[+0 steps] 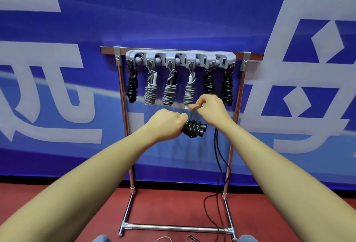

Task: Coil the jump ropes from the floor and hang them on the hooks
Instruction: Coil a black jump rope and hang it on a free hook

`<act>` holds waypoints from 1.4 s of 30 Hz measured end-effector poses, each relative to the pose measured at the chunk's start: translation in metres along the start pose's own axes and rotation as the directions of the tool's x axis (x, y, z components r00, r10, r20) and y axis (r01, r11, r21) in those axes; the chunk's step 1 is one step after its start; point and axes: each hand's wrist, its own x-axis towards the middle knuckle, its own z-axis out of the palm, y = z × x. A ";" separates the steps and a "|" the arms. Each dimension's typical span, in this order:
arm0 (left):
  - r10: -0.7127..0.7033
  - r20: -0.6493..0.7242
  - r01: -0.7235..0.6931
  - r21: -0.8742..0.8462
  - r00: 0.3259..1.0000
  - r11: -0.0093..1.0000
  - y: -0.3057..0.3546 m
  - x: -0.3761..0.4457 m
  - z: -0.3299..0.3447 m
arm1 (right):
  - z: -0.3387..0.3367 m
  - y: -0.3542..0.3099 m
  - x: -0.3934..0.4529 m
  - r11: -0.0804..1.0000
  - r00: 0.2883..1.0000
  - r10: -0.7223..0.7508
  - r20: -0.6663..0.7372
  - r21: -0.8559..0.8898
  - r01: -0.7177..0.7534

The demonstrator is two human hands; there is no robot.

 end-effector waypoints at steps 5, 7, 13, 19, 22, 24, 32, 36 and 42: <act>0.073 -0.288 -0.111 -0.117 0.955 0.987 -0.010 0.007 -0.013 | 0.002 0.003 -0.004 0.993 0.998 0.056 0.032 0.099 -0.059; -0.005 -0.344 -0.053 -0.158 0.939 0.986 -0.009 0.015 -0.019 | 0.007 0.005 -0.006 0.996 0.998 0.048 0.051 0.067 -0.051; -0.473 0.087 0.481 -0.208 0.877 0.852 0.007 0.033 -0.026 | 0.016 0.000 -0.017 0.989 0.990 0.065 0.122 0.126 -0.080; -0.602 0.194 0.631 -0.171 0.775 0.757 0.006 0.037 -0.013 | 0.014 0.000 -0.029 0.999 0.960 -0.004 0.278 0.031 -0.005; -0.619 0.255 0.656 -0.096 0.743 0.748 0.003 0.034 -0.005 | 0.016 0.002 -0.035 0.997 0.945 -0.045 0.324 -0.040 0.061; -0.629 0.295 0.668 -0.045 0.719 0.743 0.002 0.029 0.002 | 0.017 0.001 -0.036 0.989 0.927 -0.082 0.365 -0.087 0.121; -0.469 0.396 0.479 0.079 0.789 0.874 0.002 0.018 0.016 | 0.015 -0.013 -0.037 0.682 0.873 -0.469 0.134 -0.573 0.455; -0.367 0.387 0.336 0.150 0.846 0.930 -0.007 0.017 0.008 | 0.018 -0.007 -0.036 0.900 0.957 -0.264 0.122 -0.324 0.290; -0.166 0.145 0.099 0.385 0.975 0.918 -0.027 0.017 -0.011 | 0.019 -0.011 -0.024 0.954 0.963 -0.245 0.115 -0.149 0.260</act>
